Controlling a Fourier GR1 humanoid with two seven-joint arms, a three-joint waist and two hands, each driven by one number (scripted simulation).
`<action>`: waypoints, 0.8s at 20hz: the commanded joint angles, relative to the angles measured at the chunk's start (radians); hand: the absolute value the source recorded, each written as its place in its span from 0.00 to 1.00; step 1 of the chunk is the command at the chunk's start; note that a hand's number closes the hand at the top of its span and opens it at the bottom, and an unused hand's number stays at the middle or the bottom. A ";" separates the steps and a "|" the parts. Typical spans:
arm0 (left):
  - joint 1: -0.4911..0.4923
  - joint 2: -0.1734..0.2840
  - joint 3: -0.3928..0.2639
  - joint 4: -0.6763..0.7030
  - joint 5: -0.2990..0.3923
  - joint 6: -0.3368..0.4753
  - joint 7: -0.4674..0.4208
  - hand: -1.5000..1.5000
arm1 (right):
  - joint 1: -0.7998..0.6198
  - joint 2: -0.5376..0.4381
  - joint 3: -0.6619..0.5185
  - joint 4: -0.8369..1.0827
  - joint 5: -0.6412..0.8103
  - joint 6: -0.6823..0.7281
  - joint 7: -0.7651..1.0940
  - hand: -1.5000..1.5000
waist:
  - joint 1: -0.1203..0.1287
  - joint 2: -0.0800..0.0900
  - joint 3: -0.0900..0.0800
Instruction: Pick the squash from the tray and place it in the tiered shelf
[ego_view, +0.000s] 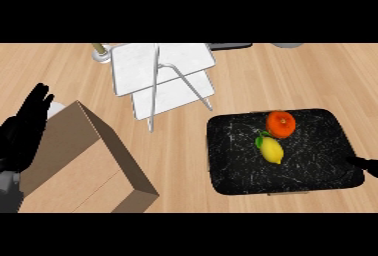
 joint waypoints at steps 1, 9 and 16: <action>0.095 -0.068 -0.086 0.097 0.025 -0.020 0.082 0.50 | 0.007 -0.076 0.025 -0.062 -0.006 0.073 0.086 0.00 | -0.002 0.036 -0.071; 0.095 -0.049 -0.131 0.046 0.042 -0.012 0.082 0.50 | -0.084 -0.113 0.080 -0.121 0.059 -0.034 0.381 0.00 | 0.040 0.043 -0.072; 0.091 -0.048 -0.173 0.038 0.044 0.010 0.079 0.50 | -0.180 -0.123 0.161 -0.135 0.136 -0.085 0.611 0.00 | 0.072 0.057 -0.071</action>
